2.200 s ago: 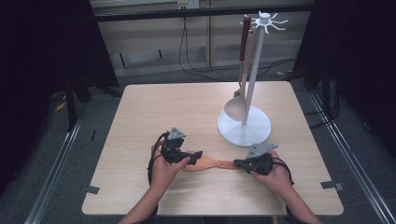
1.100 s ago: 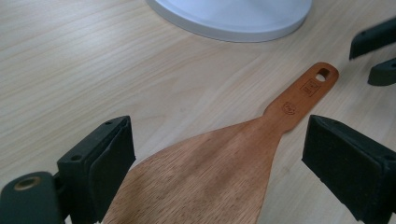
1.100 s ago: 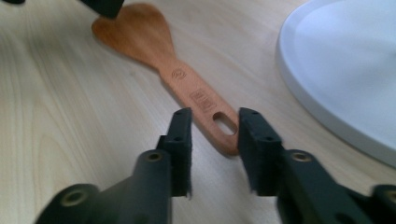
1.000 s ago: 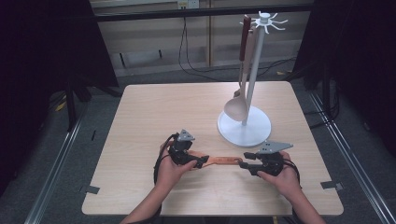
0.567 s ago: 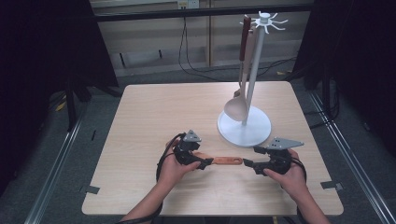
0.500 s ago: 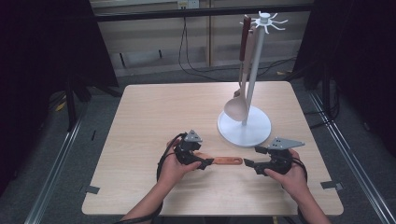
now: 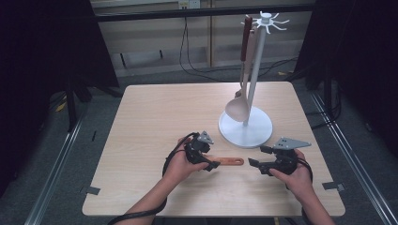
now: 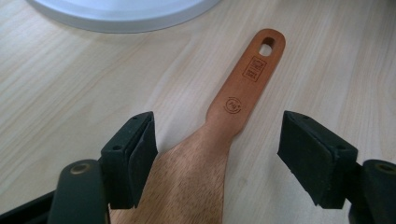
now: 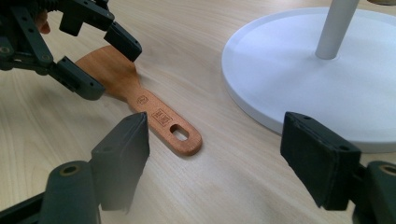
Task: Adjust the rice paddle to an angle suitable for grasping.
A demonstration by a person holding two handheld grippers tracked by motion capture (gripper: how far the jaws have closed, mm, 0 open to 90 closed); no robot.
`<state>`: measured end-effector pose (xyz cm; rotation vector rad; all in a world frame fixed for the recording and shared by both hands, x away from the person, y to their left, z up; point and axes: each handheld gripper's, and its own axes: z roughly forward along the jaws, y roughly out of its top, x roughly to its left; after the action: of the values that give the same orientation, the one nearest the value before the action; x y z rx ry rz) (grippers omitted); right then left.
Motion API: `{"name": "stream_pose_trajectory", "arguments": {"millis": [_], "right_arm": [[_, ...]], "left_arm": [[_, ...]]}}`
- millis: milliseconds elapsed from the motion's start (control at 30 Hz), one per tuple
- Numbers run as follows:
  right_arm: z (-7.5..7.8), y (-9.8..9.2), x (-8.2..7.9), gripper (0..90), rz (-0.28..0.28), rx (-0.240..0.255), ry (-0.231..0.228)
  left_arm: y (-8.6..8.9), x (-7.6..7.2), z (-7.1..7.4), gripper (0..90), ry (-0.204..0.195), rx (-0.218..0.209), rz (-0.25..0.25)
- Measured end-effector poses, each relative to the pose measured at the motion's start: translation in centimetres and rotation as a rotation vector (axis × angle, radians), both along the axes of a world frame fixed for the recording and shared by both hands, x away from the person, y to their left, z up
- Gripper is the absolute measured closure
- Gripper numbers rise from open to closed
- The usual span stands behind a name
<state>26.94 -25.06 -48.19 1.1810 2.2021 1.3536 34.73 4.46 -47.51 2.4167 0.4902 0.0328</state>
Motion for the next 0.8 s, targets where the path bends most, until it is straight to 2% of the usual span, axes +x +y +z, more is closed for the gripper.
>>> {"name": "stream_pose_trajectory", "arguments": {"millis": [33,233,300,333,367,400,433,467,500,600,667,700,800], "right_arm": [[0.0,0.0,0.0,24.0,-0.003,0.0,0.002],[0.0,-0.3,0.0,23.7,-0.01,0.0,0.008],[0.0,-0.4,-0.1,23.6,-0.012,0.001,0.006],[0.0,-0.5,0.0,23.5,-0.012,0.002,0.004],[0.0,-0.5,-0.1,23.5,-0.016,0.003,0.007],[0.0,-0.5,-0.1,23.5,-0.016,0.002,0.007],[0.0,-0.5,-0.1,23.5,-0.015,-0.001,0.007],[0.0,-0.5,-0.1,23.4,-0.015,-0.002,0.009],[-0.1,-0.6,-0.1,23.4,-0.016,-0.003,0.01],[-0.1,-0.6,-0.1,23.3,-0.015,-0.003,0.011],[-0.1,-0.6,-0.1,23.3,-0.013,-0.006,0.011],[-0.1,-0.6,-0.1,23.3,-0.014,-0.004,0.013],[-0.1,-0.5,-0.1,23.3,-0.014,-0.006,0.013]], "left_arm": [[-0.2,0.0,0.0,28.7,0.003,0.016,-0.012],[-1.7,0.3,-0.4,32.2,0.019,0.036,-0.055],[-2.1,0.4,-0.4,33.8,0.021,0.055,-0.079],[-2.3,0.4,-0.6,33.9,0.026,0.049,-0.072],[-2.4,0.6,-0.6,34.5,0.024,0.073,-0.093],[-2.6,0.6,-0.7,35.3,0.037,0.056,-0.078],[-2.7,0.7,-0.8,36.0,0.03,0.062,-0.096],[-2.8,0.7,-0.8,36.3,0.042,0.058,-0.088],[-2.8,0.8,-0.9,36.9,0.031,0.083,-0.11],[-3.0,0.8,-1.0,40.8,0.031,0.082,-0.117],[-3.0,0.7,-1.0,46.8,0.026,0.081,-0.129],[-3.0,0.6,-0.9,52.7,0.018,0.091,-0.131],[-3.1,0.2,-0.6,60.1,-0.021,0.143,-0.164]]}}
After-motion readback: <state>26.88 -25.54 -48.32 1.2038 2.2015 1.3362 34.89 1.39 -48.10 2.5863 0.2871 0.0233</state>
